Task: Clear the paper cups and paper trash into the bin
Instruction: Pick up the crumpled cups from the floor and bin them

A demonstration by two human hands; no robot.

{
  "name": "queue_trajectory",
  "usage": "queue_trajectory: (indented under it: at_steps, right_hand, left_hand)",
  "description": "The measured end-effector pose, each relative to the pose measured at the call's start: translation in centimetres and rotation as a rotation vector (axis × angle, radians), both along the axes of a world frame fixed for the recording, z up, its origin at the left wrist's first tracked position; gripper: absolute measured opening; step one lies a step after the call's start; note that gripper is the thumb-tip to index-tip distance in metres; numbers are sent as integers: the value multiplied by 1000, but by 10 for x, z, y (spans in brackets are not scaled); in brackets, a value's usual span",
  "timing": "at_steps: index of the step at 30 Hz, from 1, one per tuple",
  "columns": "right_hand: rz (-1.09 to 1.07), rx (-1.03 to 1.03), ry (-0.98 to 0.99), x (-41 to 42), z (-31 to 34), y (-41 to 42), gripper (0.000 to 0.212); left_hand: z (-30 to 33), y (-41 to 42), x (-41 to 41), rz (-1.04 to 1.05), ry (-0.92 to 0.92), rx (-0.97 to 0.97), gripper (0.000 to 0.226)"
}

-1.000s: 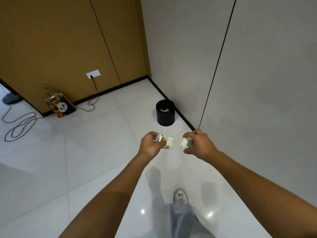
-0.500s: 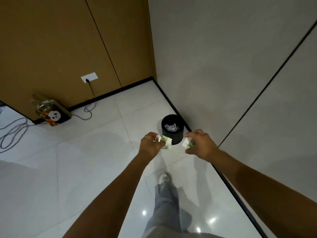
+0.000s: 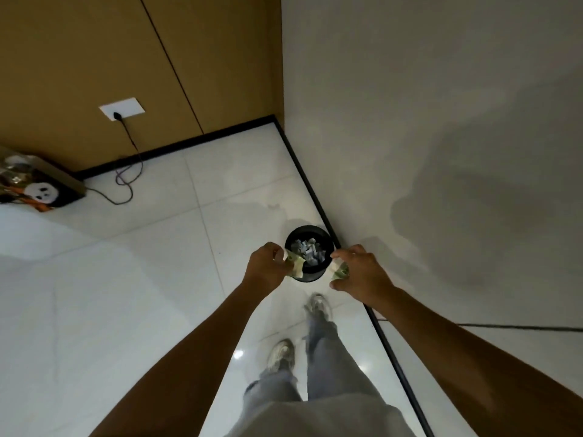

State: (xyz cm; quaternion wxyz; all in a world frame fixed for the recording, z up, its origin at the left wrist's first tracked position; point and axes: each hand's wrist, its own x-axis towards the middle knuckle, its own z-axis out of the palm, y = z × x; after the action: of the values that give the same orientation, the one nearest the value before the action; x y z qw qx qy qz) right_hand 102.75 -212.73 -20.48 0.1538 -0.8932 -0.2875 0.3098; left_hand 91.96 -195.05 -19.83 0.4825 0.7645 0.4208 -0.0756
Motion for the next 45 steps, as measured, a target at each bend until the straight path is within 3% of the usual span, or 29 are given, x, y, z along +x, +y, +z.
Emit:
queue_trajectory:
  at_steps: [12,20,26,39,45]
  right_hand:
    - [122,-134,151,107,-92,78,69]
    - [144,-165,149,138,-178,133,64]
    - [144,-268,202,143,-239,137,77]
    - [-51,-245,236,150,-255,101,63]
    - [-92,-210,224,156,-257,100,62]
  left_hand:
    - [-81,61,79,279,122,-101,28]
    - [-147,102,108,283,147,-126,33]
    - [-200,101,124,216,197,-151,34]
    - [-246,76,173,-6,223,-130,32]
    - [-276,65,205,-241,355,-136,71]
